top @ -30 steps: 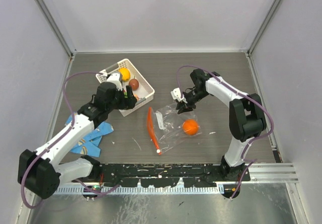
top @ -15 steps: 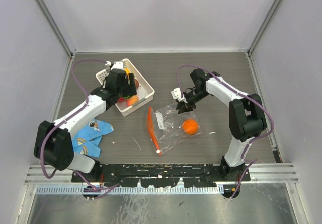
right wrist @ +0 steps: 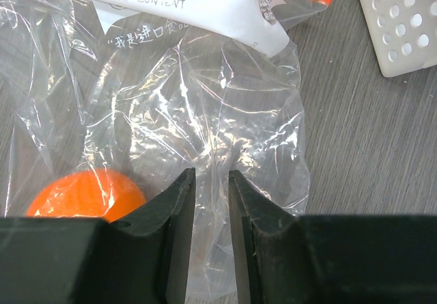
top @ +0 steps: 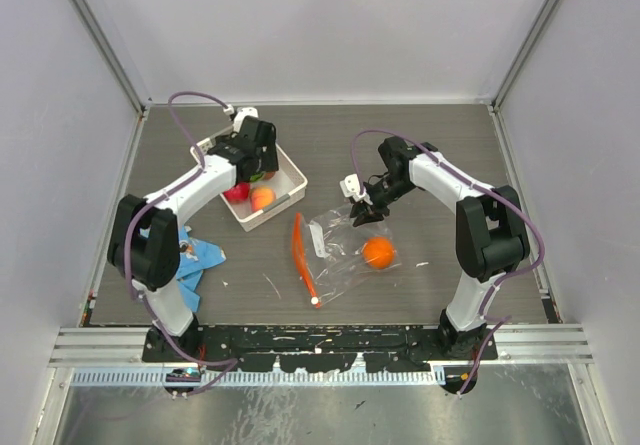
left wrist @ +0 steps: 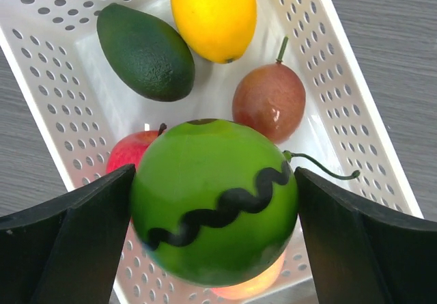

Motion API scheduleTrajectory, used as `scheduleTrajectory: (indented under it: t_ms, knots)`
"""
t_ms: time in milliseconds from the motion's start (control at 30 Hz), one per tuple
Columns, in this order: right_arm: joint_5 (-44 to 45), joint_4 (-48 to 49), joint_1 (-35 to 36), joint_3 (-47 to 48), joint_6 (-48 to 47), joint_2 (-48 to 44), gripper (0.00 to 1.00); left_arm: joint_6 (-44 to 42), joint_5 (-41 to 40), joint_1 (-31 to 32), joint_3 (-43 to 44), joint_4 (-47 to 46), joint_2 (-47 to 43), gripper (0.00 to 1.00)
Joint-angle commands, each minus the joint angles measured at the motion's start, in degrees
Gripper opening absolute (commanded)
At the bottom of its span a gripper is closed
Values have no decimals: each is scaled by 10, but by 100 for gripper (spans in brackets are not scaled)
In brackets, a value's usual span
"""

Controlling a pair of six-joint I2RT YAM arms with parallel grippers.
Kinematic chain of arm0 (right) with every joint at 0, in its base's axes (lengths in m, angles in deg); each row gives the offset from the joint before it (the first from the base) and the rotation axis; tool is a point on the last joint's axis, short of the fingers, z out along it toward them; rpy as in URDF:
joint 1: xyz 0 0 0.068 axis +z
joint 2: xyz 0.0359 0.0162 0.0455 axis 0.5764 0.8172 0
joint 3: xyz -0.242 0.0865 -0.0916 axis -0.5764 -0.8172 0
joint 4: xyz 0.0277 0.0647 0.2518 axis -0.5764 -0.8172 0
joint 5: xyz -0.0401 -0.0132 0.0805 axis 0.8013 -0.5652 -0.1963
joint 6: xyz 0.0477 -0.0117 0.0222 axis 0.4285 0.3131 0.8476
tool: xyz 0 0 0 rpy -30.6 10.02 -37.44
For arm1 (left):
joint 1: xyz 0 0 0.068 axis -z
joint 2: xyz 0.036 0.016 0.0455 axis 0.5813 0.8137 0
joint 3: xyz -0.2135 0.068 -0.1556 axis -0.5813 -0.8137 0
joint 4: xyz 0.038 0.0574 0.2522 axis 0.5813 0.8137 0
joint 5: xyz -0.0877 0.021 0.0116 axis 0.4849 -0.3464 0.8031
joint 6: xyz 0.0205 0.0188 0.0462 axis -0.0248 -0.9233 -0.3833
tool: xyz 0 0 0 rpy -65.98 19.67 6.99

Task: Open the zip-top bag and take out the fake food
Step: Place the fake fruit in the bin.

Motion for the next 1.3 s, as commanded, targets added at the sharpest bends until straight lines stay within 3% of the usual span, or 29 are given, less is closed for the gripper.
scheduleTrajectory:
  t_ms: [0,233,767,933,1267]
  knots:
    - [-21,-9,-2,17,-2,-30,32,9,-56,-4,53,30,22,98]
    - [-21,-10,-3,17,-3,-29,33,27,-73,-6,66,53,13,98]
    - [-26,-14,-2,18,-4,-36,35,15,-25,-6,-45,-16,-128,98]
    - [-27,-14,-2,17,-5,-41,35,15,29,-6,-83,-31,-167,98]
    - [-31,-17,-2,17,-7,-44,36,13,190,-6,-232,-151,-318,98]
